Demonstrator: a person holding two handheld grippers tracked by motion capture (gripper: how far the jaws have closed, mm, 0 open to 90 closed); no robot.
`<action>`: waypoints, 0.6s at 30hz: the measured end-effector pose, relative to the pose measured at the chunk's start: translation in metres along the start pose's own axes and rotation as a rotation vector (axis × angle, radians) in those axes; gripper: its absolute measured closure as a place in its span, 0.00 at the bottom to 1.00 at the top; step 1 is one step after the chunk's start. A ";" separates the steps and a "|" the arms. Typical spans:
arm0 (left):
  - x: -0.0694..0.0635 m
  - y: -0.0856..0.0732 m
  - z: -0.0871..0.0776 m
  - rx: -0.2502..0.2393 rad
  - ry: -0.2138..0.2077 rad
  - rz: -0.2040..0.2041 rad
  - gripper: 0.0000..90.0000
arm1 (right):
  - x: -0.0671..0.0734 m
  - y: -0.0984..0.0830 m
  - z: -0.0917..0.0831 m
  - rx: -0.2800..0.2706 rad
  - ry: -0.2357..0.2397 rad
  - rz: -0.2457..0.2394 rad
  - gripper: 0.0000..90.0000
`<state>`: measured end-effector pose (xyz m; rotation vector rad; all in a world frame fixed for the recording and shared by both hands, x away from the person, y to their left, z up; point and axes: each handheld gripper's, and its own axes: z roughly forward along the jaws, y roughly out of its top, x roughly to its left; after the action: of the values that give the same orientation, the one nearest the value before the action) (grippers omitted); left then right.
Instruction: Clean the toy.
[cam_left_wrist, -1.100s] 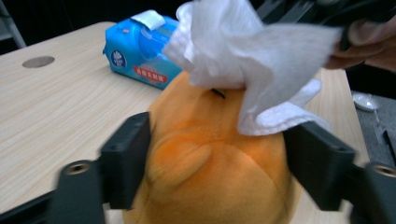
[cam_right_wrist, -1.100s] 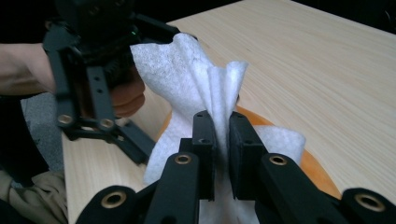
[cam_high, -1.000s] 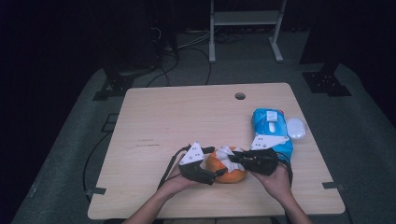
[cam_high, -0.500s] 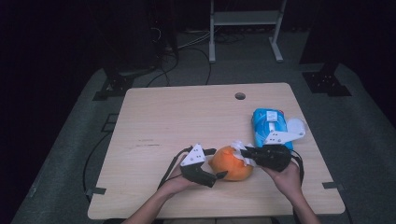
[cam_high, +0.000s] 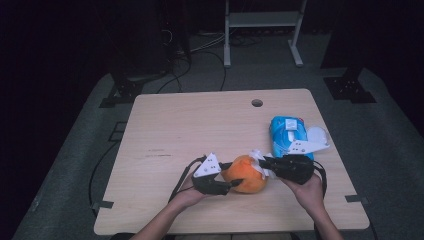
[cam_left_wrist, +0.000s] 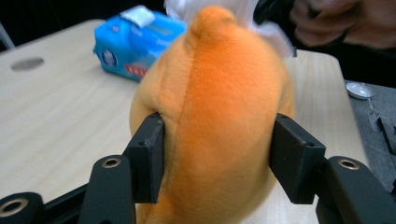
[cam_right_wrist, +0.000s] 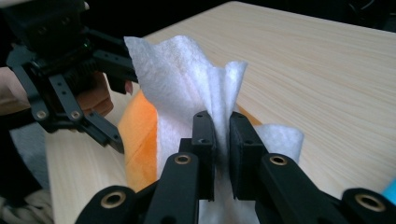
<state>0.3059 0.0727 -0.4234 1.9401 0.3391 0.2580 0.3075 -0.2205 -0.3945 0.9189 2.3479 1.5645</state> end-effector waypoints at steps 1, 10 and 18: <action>0.000 0.005 -0.007 -0.001 -0.003 0.012 0.47 | 0.000 0.000 0.001 -0.004 0.008 0.004 0.90; 0.007 0.006 -0.016 0.025 -0.015 -0.020 0.46 | 0.002 -0.005 0.017 0.026 0.038 0.025 0.90; 0.001 0.008 -0.009 0.011 0.002 -0.023 0.41 | 0.016 0.008 0.011 -0.016 0.055 -0.021 0.90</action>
<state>0.3048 0.0784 -0.4127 1.9459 0.3644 0.2441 0.3024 -0.2007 -0.3895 0.8551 2.3700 1.6183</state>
